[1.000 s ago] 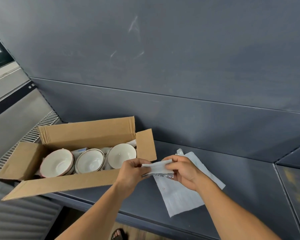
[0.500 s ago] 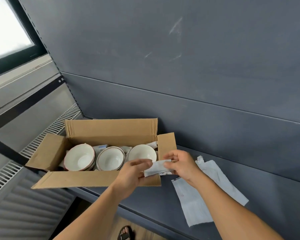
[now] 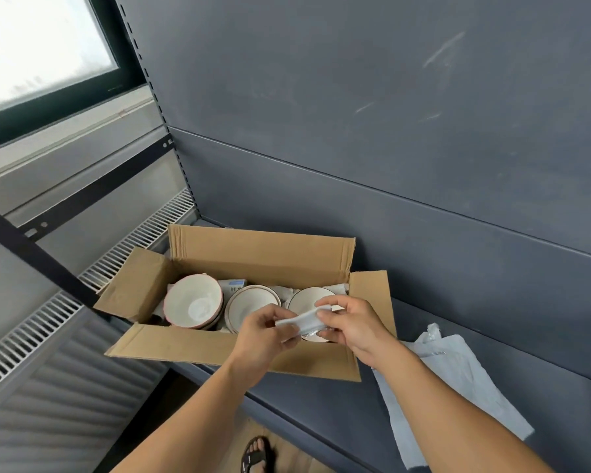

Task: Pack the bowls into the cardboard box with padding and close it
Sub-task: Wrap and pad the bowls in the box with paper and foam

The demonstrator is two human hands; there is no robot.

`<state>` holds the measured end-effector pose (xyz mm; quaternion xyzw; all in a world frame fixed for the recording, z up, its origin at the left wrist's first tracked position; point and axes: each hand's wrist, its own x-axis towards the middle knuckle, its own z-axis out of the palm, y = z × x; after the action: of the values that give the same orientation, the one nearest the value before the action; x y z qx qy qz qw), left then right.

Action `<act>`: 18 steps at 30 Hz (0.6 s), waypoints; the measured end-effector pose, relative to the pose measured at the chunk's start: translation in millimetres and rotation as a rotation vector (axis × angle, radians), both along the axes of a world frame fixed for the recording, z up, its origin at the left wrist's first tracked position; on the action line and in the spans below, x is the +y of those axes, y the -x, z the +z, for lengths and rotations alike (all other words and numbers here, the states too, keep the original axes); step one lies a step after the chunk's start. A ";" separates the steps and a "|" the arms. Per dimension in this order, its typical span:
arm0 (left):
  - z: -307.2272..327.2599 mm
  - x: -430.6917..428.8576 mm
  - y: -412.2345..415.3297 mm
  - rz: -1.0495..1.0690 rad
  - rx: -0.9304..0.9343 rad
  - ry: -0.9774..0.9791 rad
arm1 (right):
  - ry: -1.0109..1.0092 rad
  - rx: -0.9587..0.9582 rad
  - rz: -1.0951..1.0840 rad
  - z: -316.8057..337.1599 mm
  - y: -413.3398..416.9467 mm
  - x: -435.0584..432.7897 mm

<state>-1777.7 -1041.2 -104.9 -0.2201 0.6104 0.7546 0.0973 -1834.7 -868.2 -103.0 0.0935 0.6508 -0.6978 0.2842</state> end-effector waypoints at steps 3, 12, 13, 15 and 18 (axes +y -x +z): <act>-1.0 -15.1 1.2 0.047 0.002 0.010 | 0.033 -0.017 0.015 1.3 5.9 -20.7; -8.1 -63.0 8.2 0.148 -0.020 0.083 | 0.048 -0.076 0.090 -4.1 24.3 -79.9; -8.4 -68.1 9.1 0.143 -0.029 0.080 | 0.034 -0.064 0.091 -5.2 26.9 -85.9; -8.7 -78.4 11.0 0.120 -0.053 0.065 | -0.003 -0.041 0.104 -7.7 32.9 -96.1; -10.0 -93.0 13.4 0.138 -0.082 -0.073 | -0.053 -0.019 0.133 -11.4 41.8 -109.9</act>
<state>-1791.1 -1134.2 -114.9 -0.2888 0.5612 0.7717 0.0779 -1876.5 -978.0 -114.4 0.0640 0.6710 -0.6591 0.3337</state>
